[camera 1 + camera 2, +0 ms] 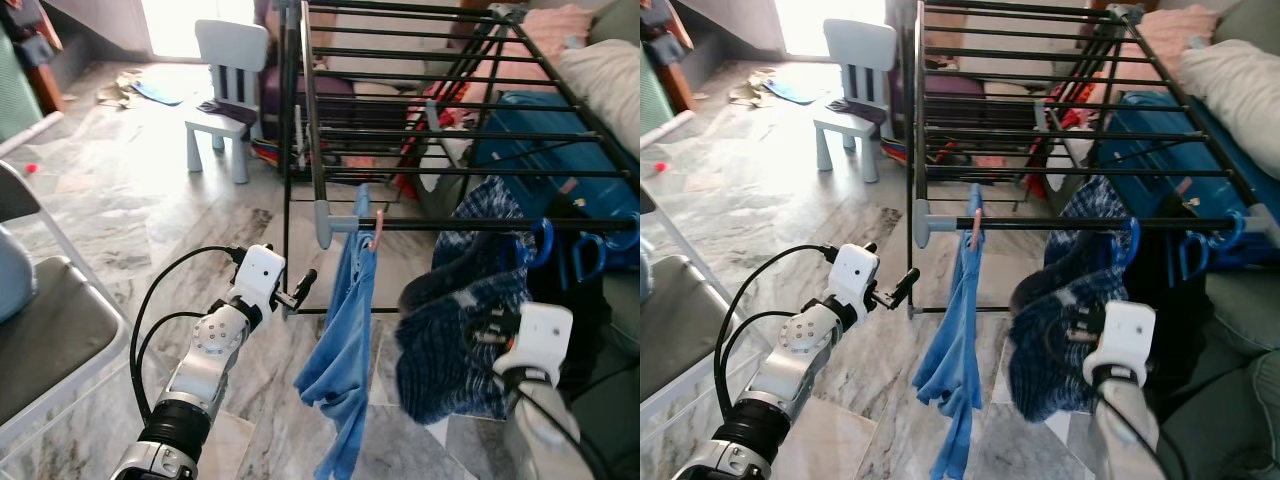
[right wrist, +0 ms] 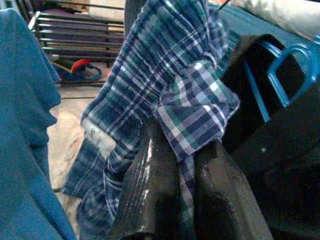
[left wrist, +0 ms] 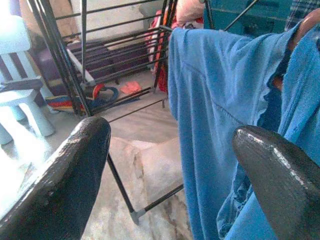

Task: Hang hanger

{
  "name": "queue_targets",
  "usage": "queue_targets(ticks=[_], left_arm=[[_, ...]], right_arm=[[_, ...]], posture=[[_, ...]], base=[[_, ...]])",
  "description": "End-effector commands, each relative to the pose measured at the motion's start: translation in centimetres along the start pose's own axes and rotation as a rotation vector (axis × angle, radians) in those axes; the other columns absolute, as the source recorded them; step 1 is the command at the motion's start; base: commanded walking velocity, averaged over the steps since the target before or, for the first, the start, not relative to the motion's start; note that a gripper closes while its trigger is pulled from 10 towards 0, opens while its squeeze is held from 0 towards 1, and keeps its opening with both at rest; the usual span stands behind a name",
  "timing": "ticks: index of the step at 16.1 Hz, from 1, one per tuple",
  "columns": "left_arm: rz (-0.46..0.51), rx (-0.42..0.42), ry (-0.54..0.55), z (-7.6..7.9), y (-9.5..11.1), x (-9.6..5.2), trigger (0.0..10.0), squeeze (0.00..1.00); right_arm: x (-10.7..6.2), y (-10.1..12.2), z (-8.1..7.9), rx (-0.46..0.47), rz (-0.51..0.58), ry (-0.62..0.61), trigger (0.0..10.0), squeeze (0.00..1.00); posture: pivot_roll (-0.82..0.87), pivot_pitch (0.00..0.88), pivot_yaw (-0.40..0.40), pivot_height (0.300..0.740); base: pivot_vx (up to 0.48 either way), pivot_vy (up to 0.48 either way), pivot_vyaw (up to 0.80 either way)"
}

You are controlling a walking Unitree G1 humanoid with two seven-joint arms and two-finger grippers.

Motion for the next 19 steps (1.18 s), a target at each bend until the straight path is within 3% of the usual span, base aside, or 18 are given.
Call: queue_targets(ticks=[1, 4, 10, 19], left_arm=[[0.009, 0.013, -0.001, 0.0, 0.3, 0.2, 10.0, 0.00], [0.019, 0.019, -0.001, -0.2, 0.5, 0.4, 10.0, 0.00], [0.052, 0.042, -0.043, 0.5, 1.2, 0.6, 10.0, 0.00], [0.058, 0.040, -0.033, 0.8, 1.4, 0.5, 10.0, 0.00]], right_arm=[[-0.4, 3.0, -0.9, 0.006, 0.130, 0.019, 10.0, 0.00], [-1.9, 3.0, -1.4, 0.042, 0.137, 0.011, 10.0, 0.00], [-1.3, 3.3, -2.2, 0.040, 0.140, 0.024, 10.0, 0.00], [-0.9, 3.4, -3.1, 0.033, 0.129, 0.052, 10.0, 0.00]], posture=[[0.09, 0.000, -0.115, 0.740], [0.07, 0.000, -0.094, 0.740], [0.06, 0.000, -0.083, 0.740], [0.06, 0.000, -0.107, 0.740]], base=[[0.000, 0.000, 0.00], [0.000, 0.000, 0.00], [0.000, 0.000, 0.00], [-0.302, 0.000, 0.00]])
Point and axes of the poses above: a point about 5 cm out from each wrist's last joint towards the gripper, its own x axis pointing out of the wrist towards the gripper, its own y axis along the axis of the wrist's last joint, z = x × y, the point moved 4 cm from there along x, pointing out of the wrist towards the gripper, and after that the axes turned 15 degrees about x, right-handed, at the moved point
